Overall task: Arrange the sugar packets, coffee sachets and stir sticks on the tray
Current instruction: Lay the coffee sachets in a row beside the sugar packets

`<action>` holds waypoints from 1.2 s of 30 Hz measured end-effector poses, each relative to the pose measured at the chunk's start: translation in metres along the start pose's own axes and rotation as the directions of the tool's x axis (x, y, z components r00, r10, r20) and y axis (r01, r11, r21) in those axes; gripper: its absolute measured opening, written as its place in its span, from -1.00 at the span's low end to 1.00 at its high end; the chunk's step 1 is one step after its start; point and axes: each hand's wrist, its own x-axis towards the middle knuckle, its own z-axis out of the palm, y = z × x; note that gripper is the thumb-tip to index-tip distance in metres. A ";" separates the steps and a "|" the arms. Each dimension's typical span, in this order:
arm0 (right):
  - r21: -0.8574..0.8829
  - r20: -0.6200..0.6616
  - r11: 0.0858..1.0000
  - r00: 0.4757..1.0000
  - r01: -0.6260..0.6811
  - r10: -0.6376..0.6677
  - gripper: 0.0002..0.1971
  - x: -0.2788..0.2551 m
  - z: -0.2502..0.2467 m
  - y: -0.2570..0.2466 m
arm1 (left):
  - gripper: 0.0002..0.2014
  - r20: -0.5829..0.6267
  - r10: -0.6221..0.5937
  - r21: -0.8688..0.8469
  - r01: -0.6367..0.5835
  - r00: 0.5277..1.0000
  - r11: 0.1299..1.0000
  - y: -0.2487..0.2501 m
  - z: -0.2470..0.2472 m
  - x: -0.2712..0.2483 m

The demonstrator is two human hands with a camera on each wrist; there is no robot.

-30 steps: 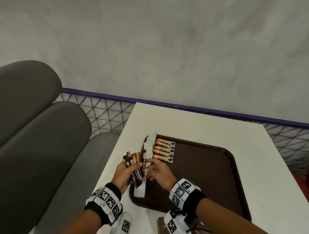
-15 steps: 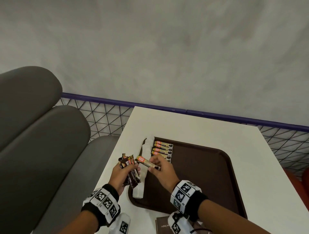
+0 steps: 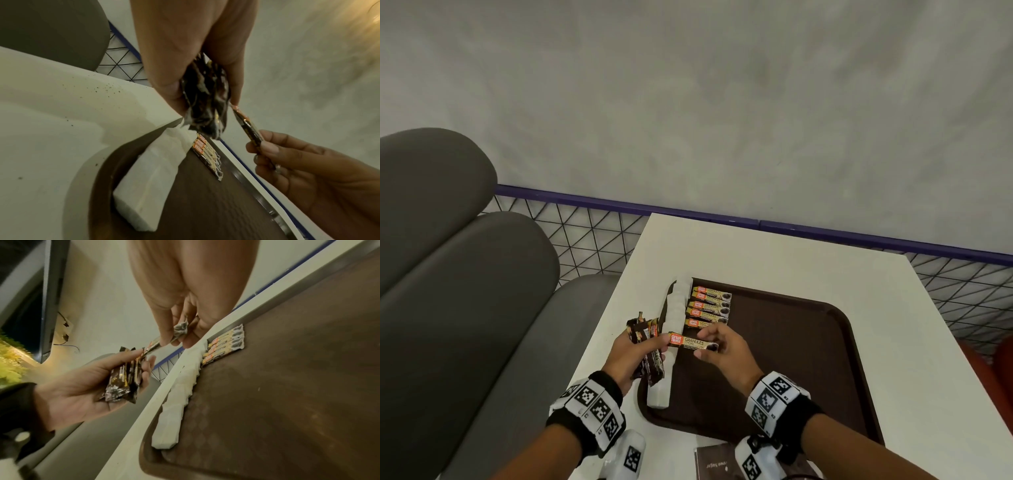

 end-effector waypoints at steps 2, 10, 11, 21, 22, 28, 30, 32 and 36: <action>0.015 0.019 1.000 1.000 -0.020 0.019 -0.73 -0.001 -0.003 0.002 | -0.76 0.034 -0.006 0.011 0.005 0.999 1.000 0.000 0.004 -0.001; -0.527 -0.161 0.850 0.984 -0.023 -0.073 -0.75 0.011 -0.017 0.025 | -0.71 -0.097 -0.035 -0.110 0.024 0.995 0.994 -0.007 0.000 0.011; -0.576 -0.182 0.816 0.980 -0.041 -0.079 -0.74 0.015 -0.017 0.028 | -0.71 -0.095 -0.040 -0.149 0.026 0.995 0.989 -0.006 -0.004 0.012; -0.785 -0.181 0.609 0.982 -0.113 -0.052 -0.70 0.043 0.000 0.044 | -0.77 -0.097 -0.037 -0.243 0.012 0.995 0.970 -0.004 -0.031 0.012; -0.790 -0.182 0.602 0.982 -0.113 -0.055 -0.70 0.044 -0.001 0.046 | -0.76 -0.093 -0.035 -0.241 0.012 0.995 0.970 -0.004 -0.033 0.012; -0.808 -0.186 0.579 0.980 -0.110 -0.074 -0.72 0.044 -0.005 0.051 | -0.77 -0.075 -0.040 -0.235 0.021 0.996 0.972 -0.003 -0.030 0.012; -0.815 -0.181 0.570 0.980 -0.106 -0.077 -0.74 0.044 -0.005 0.052 | -0.82 -0.080 -0.043 -0.235 0.023 0.996 0.972 -0.003 -0.027 0.013; -0.818 -0.185 0.566 0.979 -0.107 -0.082 -0.75 0.045 -0.005 0.052 | -0.85 -0.081 -0.043 -0.233 0.023 0.996 0.972 -0.002 -0.025 0.012; -0.817 -0.184 0.568 0.979 -0.102 -0.088 -0.76 0.046 -0.003 0.050 | -0.80 -0.068 -0.053 -0.238 0.036 0.996 0.971 -0.001 -0.024 0.011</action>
